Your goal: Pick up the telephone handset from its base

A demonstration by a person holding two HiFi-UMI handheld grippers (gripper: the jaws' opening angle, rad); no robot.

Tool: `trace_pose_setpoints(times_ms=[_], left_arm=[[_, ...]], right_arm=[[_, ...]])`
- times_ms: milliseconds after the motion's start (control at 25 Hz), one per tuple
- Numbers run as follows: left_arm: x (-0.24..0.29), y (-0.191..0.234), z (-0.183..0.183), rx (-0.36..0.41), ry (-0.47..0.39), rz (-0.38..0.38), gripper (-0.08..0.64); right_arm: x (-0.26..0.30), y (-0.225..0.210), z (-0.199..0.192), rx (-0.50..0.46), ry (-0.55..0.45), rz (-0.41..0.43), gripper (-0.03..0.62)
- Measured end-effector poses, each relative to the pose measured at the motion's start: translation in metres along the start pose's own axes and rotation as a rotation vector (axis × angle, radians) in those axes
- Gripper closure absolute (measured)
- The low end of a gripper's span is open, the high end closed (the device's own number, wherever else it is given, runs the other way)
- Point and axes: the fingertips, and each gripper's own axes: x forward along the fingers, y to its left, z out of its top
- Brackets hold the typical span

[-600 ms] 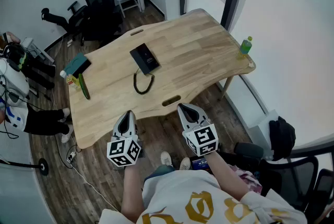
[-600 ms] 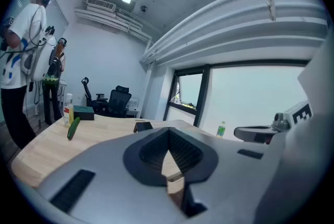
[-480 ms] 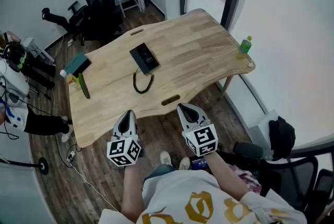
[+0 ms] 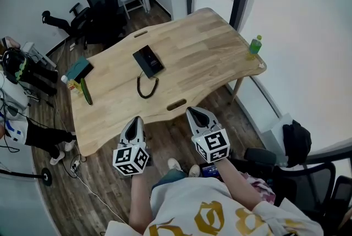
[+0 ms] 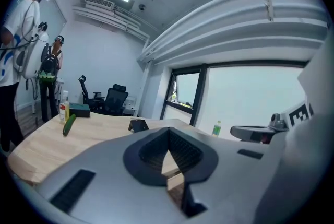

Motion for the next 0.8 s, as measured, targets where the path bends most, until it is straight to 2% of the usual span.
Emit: trace_pose_setpoints(times_ms=[400, 800], left_arm=[[0.035, 0.021, -0.002, -0.042, 0.009, 0.017, 0.554], [0.139, 0.059, -0.008, -0.089, 0.074, -0.023, 0.554]], right_arm=[[0.03, -0.019, -0.011, 0.014, 0.032, 0.004, 0.588], [0.117, -0.071, -0.025, 0.046, 0.108, -0.042, 0.588]])
